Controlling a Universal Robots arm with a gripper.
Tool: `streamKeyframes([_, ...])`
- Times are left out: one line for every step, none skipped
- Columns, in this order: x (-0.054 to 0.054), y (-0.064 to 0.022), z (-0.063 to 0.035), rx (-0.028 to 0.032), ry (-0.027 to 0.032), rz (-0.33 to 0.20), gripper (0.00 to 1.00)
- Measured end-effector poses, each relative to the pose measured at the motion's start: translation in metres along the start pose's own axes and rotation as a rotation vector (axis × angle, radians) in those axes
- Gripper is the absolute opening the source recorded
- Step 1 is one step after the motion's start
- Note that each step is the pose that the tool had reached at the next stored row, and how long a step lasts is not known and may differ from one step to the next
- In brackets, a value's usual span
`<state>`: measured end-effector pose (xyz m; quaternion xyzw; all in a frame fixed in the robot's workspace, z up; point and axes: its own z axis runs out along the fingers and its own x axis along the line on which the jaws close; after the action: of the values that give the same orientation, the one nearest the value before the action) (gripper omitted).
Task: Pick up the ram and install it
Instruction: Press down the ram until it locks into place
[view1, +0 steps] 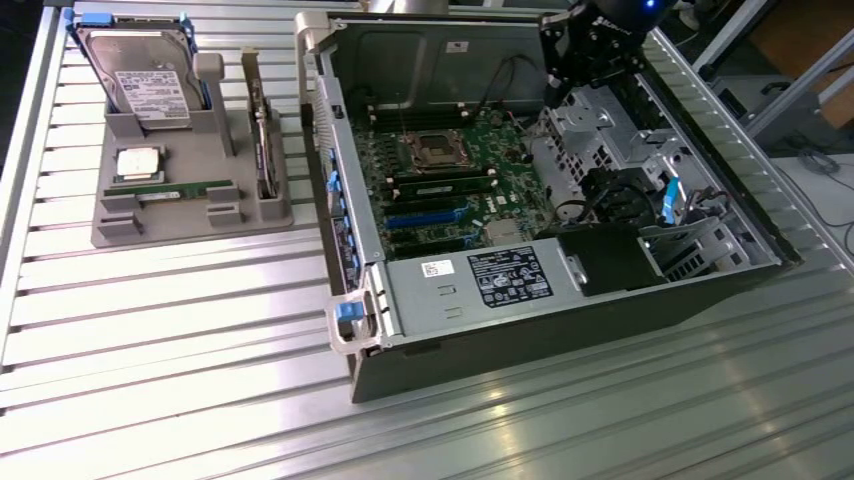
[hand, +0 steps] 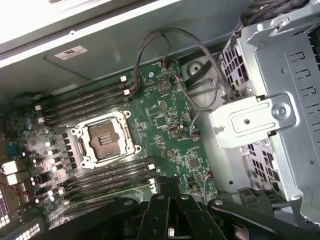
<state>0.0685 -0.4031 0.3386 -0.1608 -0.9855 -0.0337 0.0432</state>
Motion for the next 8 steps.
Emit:
streamKeyframes([0.0000,0.0000,0.0000,-0.0012,-0.0007,0.013,0.11])
streamKeyframes([0.0000,0.0000,0.0001,-0.0024,-0.0014,0.025,0.11])
streamKeyframes([0.0000,0.0000,0.0001,-0.0036,-0.0020,0.037,0.11])
streamKeyframes([0.0000,0.0000,0.0001,-0.0045,-0.0024,0.046,0.11])
streamKeyframes([0.0000,0.0000,0.0001,-0.0046,-0.0025,0.049,0.11])
streamKeyframes([0.0000,0.0000,0.0001,-0.0047,-0.0026,0.048,0.11])
streamKeyframes([0.0000,0.0000,0.0001,-0.0045,-0.0025,0.046,0.11])
streamKeyframes([0.0000,-0.0001,0.0001,-0.0033,-0.0018,0.034,0.11])
